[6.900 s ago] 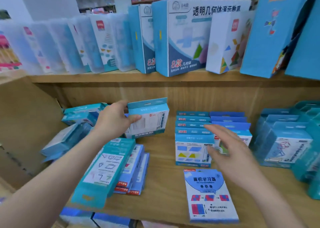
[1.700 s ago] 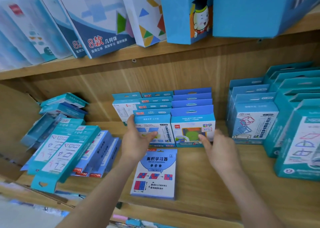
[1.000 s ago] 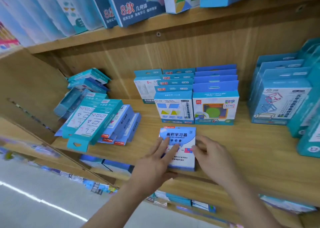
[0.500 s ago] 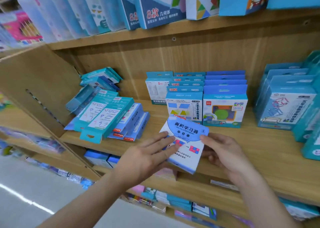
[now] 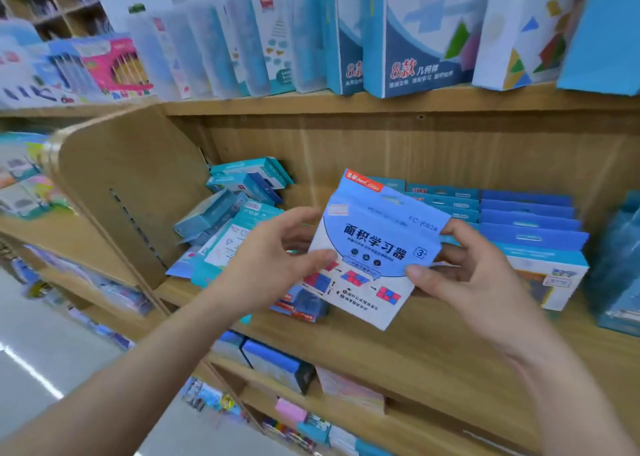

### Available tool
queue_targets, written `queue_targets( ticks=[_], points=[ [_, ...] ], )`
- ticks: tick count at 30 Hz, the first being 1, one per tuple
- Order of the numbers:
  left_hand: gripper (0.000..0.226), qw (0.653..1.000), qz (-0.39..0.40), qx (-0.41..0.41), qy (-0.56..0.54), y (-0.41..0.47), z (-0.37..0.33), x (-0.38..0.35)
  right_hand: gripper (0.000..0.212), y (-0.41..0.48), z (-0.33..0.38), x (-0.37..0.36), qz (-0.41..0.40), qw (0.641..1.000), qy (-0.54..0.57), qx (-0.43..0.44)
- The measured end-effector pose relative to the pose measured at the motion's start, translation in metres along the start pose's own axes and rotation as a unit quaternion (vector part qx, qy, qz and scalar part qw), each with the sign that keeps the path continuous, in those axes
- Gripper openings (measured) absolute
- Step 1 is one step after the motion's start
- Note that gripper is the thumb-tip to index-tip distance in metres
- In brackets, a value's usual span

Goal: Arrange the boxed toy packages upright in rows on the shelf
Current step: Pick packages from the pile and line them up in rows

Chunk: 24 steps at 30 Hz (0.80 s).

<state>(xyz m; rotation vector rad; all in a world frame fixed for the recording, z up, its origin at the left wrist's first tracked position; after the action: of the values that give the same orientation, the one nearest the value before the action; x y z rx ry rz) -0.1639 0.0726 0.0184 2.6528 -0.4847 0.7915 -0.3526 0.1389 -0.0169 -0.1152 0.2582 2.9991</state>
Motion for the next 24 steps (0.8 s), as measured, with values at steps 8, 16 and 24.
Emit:
queue_targets(
  ticks=[8,16,24],
  points=[
    [0.043,0.990,-0.044,-0.063,0.119,0.076,0.031,0.067,0.060,0.070,0.033,-0.040,-0.078,0.983,-0.118,0.117],
    [0.037,0.971,-0.043,-0.028,0.232,0.164,0.103,0.075,0.062,0.134,-0.007,-0.085,0.002,0.946,-0.318,0.067],
    [0.039,0.979,0.017,0.029,0.204,0.202,0.139,0.051,0.061,0.172,-0.047,-0.084,-0.004,0.864,-0.504,-0.008]
  ],
)
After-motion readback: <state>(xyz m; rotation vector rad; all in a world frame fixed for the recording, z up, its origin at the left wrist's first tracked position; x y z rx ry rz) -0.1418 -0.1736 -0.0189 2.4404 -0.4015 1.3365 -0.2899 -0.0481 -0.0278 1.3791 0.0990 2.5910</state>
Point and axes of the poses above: each hand's wrist, its own y-axis towards the middle knuckle, its own x-axis out of the back of the hand, z = x × y, the point moved 10 cm from there along y, towards the middle knuckle, and after that the axes turned 7 degrees about y, right-handed, at the moved point
